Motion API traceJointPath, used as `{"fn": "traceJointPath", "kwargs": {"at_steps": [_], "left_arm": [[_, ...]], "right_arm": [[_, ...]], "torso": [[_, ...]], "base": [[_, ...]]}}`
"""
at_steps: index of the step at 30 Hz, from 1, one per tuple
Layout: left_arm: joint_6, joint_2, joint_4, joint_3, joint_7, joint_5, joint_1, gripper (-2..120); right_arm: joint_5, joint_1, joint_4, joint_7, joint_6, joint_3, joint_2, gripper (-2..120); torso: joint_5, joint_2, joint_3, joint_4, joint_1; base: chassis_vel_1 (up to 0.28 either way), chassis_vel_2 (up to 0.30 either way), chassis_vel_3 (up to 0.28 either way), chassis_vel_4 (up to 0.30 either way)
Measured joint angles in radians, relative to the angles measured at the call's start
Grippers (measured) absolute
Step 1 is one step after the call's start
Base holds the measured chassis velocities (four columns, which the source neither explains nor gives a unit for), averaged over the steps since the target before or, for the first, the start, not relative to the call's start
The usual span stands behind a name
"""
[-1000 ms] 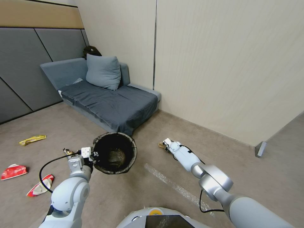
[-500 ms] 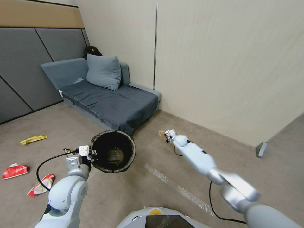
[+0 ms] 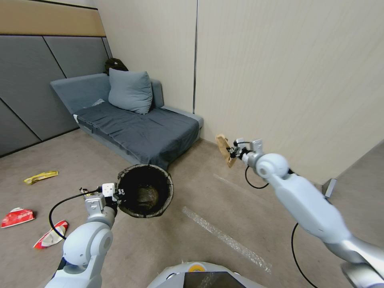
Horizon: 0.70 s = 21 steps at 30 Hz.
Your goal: Pick up the trash bin, then pick up the garbage from the floor and place it into the trash bin.
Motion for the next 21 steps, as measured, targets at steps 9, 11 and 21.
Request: {"fn": "traceJointPath", "kwargs": {"at_steps": [9,11,21], "left_arm": [[0.0,-0.018,0.018,0.005,0.01,0.026,-0.003,0],[0.0,-0.023,0.023,0.004,0.01,0.03,-0.003,0],[0.0,-0.034,0.052,-0.006,0.012,0.039,-0.024,0]], "right_arm": [[0.114,0.263,-0.005,-0.02,0.046,-0.245,0.096,0],[0.107,0.317,-0.029,-0.02,0.053,-0.311,0.126,0],[0.069,0.431,-0.187,0.068,0.066,-0.585,0.399,0]], "torso": [[0.0,0.0,0.0,0.0,0.0],[-0.0005,0.0,0.0,0.0002,0.0],[-0.0004,0.0,0.0,0.0003,0.0]], "base": [[0.0,0.0,0.0,0.0],[0.0,0.0,0.0,0.0],[0.0,0.0,0.0,0.0]]}}
